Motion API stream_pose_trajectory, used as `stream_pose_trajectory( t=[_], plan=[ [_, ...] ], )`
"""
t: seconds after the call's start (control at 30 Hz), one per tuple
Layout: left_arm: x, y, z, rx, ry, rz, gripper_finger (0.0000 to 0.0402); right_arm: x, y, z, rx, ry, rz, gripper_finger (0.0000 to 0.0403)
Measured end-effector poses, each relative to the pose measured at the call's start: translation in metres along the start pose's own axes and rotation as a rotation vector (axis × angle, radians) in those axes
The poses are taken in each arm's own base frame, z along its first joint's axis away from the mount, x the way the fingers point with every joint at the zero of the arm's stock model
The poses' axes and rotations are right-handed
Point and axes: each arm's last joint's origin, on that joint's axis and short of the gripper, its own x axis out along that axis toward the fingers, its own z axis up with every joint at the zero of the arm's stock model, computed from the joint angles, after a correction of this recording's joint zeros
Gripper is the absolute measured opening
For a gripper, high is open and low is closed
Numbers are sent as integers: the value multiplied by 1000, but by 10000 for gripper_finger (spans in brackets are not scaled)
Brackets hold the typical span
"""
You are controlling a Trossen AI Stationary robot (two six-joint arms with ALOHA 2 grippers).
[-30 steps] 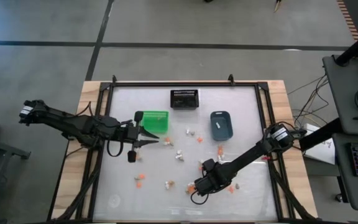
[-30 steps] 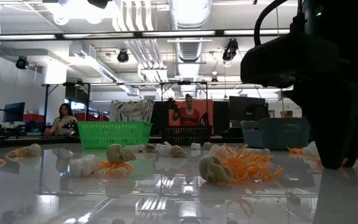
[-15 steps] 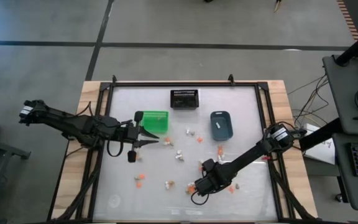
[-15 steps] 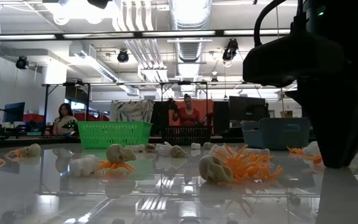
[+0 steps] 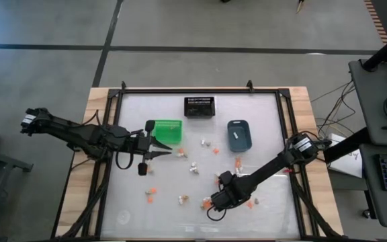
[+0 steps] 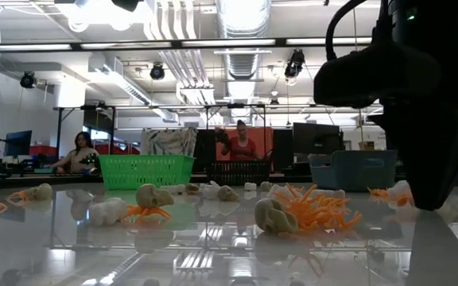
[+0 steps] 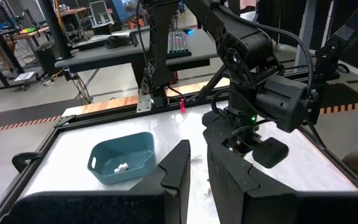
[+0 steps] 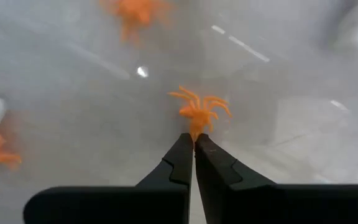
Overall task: Sort Halloween decoration
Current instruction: Put the orange spider toy into the black bin
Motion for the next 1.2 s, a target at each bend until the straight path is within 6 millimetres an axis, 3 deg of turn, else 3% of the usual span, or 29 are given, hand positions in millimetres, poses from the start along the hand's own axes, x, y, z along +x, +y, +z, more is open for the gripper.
stream_pose_trajectory(
  t=[0.43,0.6,1.2],
  plan=[
    [0,0,1,-21,-11,1,38,-38,-8,6,-92,-155,94,8],
    [-1,1,4,-29,-42,4,38,-52,-12,19,-116,-232,122,8],
    [-8,-1,8,-54,-67,-10,38,-72,-19,41,-185,-342,149,8]
  ],
)
